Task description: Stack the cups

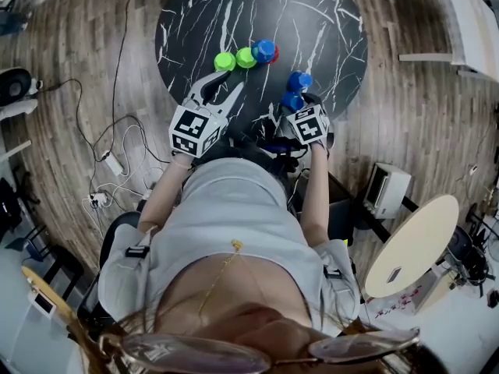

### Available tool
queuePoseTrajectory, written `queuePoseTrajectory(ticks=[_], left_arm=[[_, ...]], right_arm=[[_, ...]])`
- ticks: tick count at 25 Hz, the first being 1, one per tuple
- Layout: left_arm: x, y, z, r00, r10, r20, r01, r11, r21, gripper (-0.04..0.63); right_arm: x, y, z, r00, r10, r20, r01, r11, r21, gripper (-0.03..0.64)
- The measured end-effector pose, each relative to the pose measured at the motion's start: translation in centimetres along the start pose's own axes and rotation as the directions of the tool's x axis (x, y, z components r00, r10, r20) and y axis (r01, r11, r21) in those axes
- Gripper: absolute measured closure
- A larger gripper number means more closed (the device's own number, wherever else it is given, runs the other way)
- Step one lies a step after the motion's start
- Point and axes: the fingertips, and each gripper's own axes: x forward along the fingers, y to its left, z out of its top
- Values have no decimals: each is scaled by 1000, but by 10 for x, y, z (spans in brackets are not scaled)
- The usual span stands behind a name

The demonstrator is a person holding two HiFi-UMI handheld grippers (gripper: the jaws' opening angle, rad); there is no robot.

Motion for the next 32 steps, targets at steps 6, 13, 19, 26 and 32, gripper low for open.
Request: queuePoseTrajectory(ticks=[6, 13, 19, 26, 32], left_arm=[[-9, -6, -8, 999, 36, 4, -36, 999, -15, 465], [-18, -11, -18, 996, 91, 9, -91, 995, -37, 465], [-29, -14, -19, 988, 148, 32, -146, 988, -58, 465], [-41, -8, -26, 978, 203, 41, -199, 976, -88, 465], [-47, 1, -26, 977, 208, 45, -203, 975, -94, 465]], right_arm=[[11, 0, -20, 999, 7, -37, -8, 1000, -8, 327], [15, -3, -27, 999, 5, -35, -6, 999, -38, 340], [18, -6, -28, 999, 6, -39, -10, 995, -102, 382], [17, -6, -22, 999, 0, -37, -6, 987, -160, 387], [13, 0, -8, 1000, 3, -23, -7, 985, -173, 387]])
